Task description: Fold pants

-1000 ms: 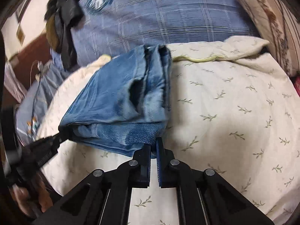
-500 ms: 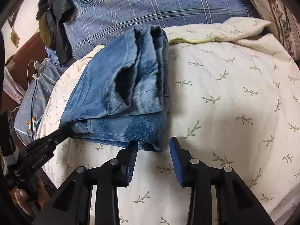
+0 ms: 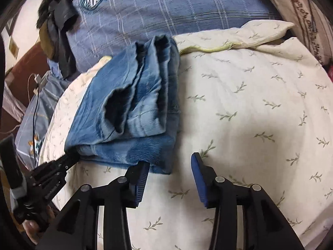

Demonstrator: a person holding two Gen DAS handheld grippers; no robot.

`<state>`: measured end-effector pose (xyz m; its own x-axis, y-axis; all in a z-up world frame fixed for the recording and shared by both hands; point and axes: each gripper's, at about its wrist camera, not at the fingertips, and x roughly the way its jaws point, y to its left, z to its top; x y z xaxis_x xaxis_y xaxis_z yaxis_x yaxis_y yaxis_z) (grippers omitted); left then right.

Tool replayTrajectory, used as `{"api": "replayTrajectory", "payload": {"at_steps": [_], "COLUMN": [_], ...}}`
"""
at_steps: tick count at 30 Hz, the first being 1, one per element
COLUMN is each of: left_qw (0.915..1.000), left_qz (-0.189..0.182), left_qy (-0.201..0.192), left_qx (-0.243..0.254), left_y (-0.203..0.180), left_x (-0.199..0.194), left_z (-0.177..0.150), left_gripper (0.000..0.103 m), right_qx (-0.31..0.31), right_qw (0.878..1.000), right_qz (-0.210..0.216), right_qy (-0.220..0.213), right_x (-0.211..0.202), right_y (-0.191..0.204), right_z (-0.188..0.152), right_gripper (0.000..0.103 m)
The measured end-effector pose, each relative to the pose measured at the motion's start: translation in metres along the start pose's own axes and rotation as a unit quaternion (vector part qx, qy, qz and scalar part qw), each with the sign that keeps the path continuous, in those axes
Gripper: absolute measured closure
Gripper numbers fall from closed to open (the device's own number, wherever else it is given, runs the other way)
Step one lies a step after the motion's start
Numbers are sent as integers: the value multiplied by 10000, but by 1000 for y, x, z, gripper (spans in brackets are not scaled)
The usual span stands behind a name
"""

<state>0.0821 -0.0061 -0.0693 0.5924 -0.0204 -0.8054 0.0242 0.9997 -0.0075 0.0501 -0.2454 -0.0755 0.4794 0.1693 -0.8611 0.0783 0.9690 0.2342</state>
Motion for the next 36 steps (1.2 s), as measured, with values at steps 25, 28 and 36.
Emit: {"api": "replayTrajectory", "payload": {"at_steps": [25, 28, 36], "left_qw": [9851, 9848, 9825], "left_qz": [-858, -1051, -1354], "left_qy": [-582, -279, -35], "left_qx": [-1372, -1354, -1275], "left_y": [75, 72, 71], "left_x": [-28, -11, 1], "left_z": [2, 7, 14], "left_gripper": [49, 49, 47], "right_qx": [-144, -254, 51], "right_qw": [9959, 9967, 9914], "right_qz": [852, 747, 1084], "right_qy": [-268, -168, -733], "right_x": [-25, -13, -46], "right_y": [25, 26, 13], "right_z": [32, 28, 36], "right_gripper": [93, 93, 30]}}
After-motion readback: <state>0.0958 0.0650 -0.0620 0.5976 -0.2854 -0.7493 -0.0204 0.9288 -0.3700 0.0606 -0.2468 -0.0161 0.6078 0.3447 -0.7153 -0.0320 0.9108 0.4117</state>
